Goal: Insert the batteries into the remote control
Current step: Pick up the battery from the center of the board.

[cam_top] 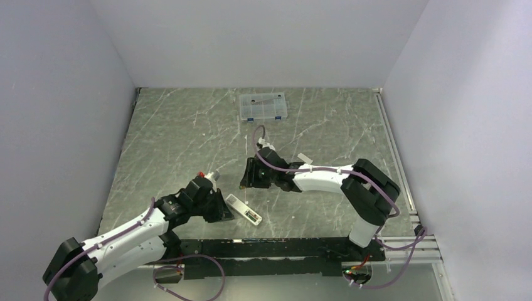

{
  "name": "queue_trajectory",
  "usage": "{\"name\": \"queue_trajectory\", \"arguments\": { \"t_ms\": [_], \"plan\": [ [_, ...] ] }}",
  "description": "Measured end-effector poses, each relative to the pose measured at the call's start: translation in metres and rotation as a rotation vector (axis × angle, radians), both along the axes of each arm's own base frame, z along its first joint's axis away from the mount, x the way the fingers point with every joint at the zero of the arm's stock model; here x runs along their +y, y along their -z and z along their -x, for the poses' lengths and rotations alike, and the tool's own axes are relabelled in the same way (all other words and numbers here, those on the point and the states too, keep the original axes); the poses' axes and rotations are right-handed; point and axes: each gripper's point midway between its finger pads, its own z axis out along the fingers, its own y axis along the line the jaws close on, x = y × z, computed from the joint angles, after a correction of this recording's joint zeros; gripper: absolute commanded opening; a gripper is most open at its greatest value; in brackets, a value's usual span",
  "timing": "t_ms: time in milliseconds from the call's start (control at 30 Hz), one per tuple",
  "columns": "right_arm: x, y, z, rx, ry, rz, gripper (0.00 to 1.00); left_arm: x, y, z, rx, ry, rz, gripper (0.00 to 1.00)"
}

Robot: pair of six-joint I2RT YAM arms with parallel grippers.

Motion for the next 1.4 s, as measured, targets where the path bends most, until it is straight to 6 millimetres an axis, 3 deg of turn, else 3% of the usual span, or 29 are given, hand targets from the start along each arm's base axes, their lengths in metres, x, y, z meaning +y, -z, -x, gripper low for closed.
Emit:
{"name": "queue_trajectory", "arguments": {
  "t_ms": [233,533,1400],
  "plan": [
    [0.006,-0.006,0.002,-0.062,0.104,0.177,0.49,0.002,0.002,0.002,-0.006,0.019,-0.015,0.14],
    [-0.007,0.021,0.002,0.005,0.244,0.314,0.50,0.003,0.002,0.003,-0.012,0.037,-0.019,0.13],
    [0.015,0.029,-0.010,0.139,0.419,0.319,0.49,0.005,-0.010,0.011,-0.047,0.071,0.015,0.14]
  ]
}}
